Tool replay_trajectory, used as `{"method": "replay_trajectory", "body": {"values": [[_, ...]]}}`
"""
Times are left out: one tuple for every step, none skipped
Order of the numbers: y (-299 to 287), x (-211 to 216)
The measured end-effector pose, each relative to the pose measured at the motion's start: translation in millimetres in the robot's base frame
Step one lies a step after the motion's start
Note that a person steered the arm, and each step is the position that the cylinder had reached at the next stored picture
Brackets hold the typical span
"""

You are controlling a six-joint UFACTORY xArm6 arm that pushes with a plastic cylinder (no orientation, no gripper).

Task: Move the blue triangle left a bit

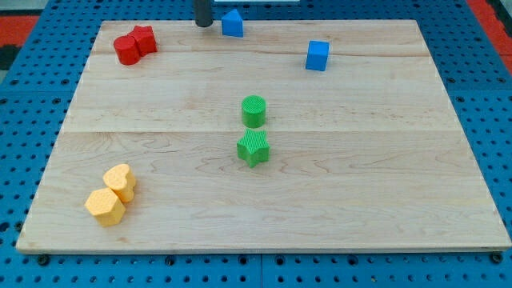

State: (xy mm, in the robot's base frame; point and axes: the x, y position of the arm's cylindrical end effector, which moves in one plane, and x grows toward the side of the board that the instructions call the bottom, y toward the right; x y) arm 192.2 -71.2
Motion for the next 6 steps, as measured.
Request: {"method": "replay_trajectory", "body": {"values": [[105.2,91.7],[124.1,149.9],[149.2,137.1],[255.4,125.4],[255.5,65.9],[170.1,1.2]]}}
